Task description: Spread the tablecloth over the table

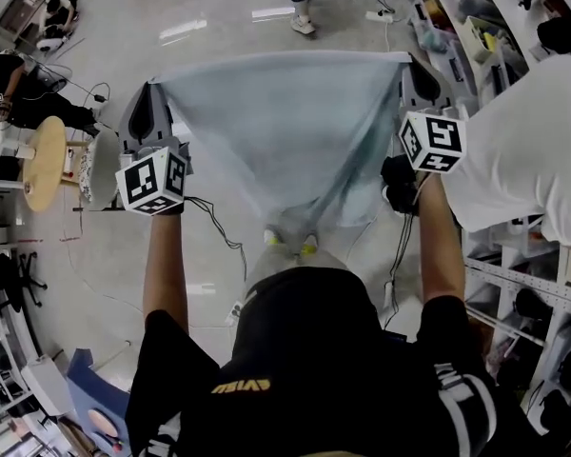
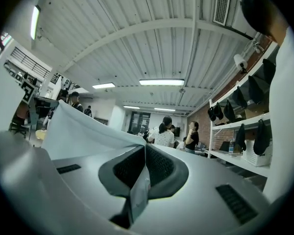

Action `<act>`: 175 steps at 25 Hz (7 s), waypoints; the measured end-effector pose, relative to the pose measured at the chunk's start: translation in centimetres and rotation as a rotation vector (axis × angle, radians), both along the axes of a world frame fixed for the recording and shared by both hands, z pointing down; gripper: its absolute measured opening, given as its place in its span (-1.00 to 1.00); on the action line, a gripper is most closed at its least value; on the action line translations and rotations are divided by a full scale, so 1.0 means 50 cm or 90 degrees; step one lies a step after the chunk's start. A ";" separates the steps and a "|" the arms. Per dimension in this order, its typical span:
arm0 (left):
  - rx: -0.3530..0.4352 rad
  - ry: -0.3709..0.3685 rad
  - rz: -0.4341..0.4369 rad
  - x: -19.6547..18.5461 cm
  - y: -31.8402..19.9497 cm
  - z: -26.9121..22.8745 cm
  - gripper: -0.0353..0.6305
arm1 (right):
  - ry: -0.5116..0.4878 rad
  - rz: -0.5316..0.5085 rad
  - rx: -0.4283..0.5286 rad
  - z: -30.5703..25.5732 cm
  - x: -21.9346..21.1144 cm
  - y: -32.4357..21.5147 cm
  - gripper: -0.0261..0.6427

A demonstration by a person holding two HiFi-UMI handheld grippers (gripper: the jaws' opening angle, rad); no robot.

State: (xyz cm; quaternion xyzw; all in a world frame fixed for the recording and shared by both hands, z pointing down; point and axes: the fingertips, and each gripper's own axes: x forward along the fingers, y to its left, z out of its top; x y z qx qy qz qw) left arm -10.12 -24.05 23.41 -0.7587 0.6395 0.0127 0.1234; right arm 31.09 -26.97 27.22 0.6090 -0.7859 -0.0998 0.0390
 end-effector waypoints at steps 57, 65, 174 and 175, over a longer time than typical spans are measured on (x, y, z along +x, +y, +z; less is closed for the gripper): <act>-0.438 -0.152 0.005 -0.150 -0.816 0.769 -0.22 | 0.084 -0.035 -0.439 0.655 -0.189 -0.810 0.09; -0.475 -0.137 0.044 -0.131 -0.649 0.846 -0.22 | 0.054 -0.006 -0.433 0.669 -0.163 -0.710 0.06; -0.075 0.007 0.203 -0.032 0.469 0.301 -0.84 | -0.053 -0.023 -0.083 0.264 -0.518 0.593 -0.92; -0.067 -0.001 0.213 -0.021 0.471 0.294 -0.84 | -0.052 -0.017 -0.085 0.263 -0.513 0.595 -0.92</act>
